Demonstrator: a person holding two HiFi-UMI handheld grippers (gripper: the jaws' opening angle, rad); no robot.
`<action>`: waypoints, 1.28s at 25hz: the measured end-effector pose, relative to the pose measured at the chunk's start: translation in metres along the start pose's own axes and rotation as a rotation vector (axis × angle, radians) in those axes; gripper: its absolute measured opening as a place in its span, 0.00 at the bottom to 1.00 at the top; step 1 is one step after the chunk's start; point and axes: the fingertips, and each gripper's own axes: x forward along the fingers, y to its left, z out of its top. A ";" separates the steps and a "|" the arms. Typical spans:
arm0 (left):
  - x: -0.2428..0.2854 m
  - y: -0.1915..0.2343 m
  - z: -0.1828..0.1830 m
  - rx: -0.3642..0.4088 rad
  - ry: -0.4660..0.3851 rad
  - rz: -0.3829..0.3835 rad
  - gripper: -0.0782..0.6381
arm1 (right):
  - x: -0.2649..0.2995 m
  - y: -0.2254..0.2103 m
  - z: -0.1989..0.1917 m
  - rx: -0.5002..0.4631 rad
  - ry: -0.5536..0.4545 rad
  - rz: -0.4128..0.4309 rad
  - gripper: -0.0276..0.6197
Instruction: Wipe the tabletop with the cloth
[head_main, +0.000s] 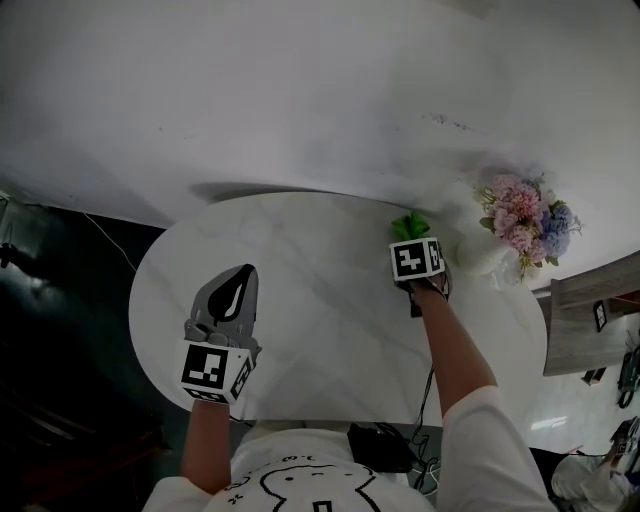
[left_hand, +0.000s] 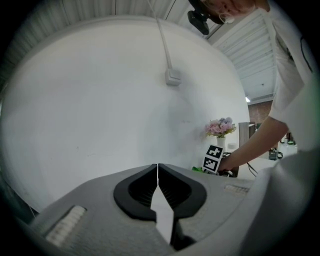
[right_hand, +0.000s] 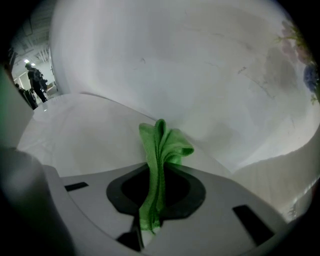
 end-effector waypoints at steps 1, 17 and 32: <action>0.000 -0.001 0.001 0.003 -0.002 -0.005 0.14 | 0.000 0.002 0.001 -0.001 0.000 0.003 0.11; -0.009 0.016 -0.006 -0.011 -0.010 -0.042 0.14 | 0.004 0.040 0.021 -0.023 0.021 0.015 0.11; -0.016 0.060 -0.021 -0.049 0.002 -0.064 0.14 | 0.007 0.078 0.044 0.045 0.024 0.038 0.11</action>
